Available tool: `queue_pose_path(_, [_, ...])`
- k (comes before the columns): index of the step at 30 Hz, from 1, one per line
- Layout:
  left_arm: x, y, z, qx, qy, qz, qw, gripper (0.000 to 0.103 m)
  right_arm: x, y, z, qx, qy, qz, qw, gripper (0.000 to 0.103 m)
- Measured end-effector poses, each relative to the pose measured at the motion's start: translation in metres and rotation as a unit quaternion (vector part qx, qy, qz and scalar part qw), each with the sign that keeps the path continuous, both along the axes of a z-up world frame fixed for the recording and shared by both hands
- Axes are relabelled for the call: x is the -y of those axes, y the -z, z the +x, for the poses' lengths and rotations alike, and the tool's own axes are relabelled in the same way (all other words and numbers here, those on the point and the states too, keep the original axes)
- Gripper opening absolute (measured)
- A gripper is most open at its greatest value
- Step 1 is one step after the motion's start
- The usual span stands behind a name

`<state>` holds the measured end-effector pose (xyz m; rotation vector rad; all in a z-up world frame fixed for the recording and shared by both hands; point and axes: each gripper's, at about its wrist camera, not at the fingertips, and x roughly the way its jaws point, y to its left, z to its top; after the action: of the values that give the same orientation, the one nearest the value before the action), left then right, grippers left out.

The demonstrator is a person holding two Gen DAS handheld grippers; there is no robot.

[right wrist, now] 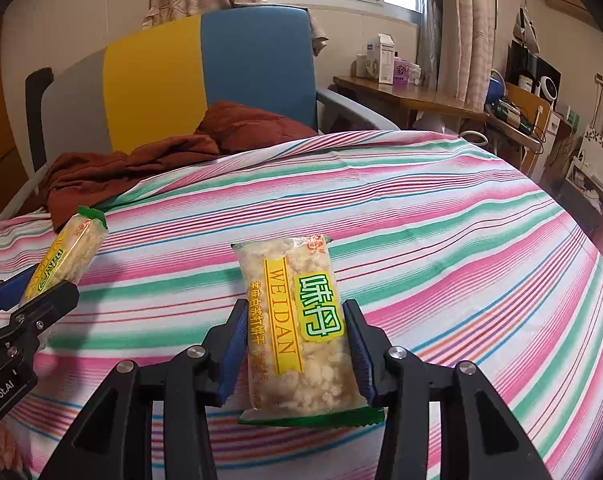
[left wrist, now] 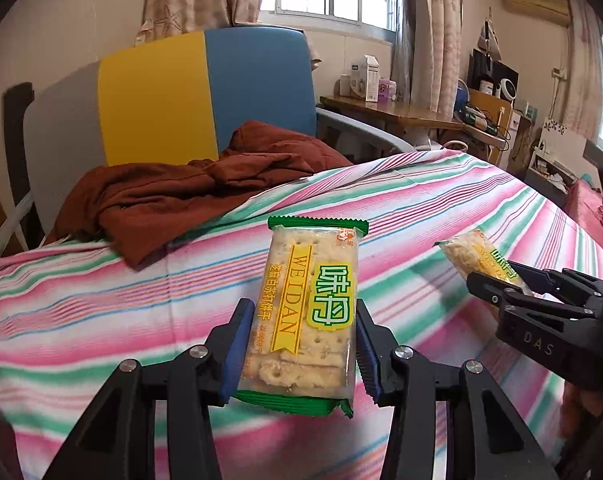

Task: Organize objects
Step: 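Carry both WEIDAN snack packs over the gold tray with both tools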

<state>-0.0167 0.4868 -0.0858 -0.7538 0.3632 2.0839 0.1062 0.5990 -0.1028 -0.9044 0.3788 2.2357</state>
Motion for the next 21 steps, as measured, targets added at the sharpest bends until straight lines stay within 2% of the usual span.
queue_pose_path(21, [0.082, -0.007, 0.039, -0.004, -0.031, 0.020, 0.9993, 0.048, 0.076, -0.007, 0.014, 0.000, -0.038, 0.004, 0.999, 0.046])
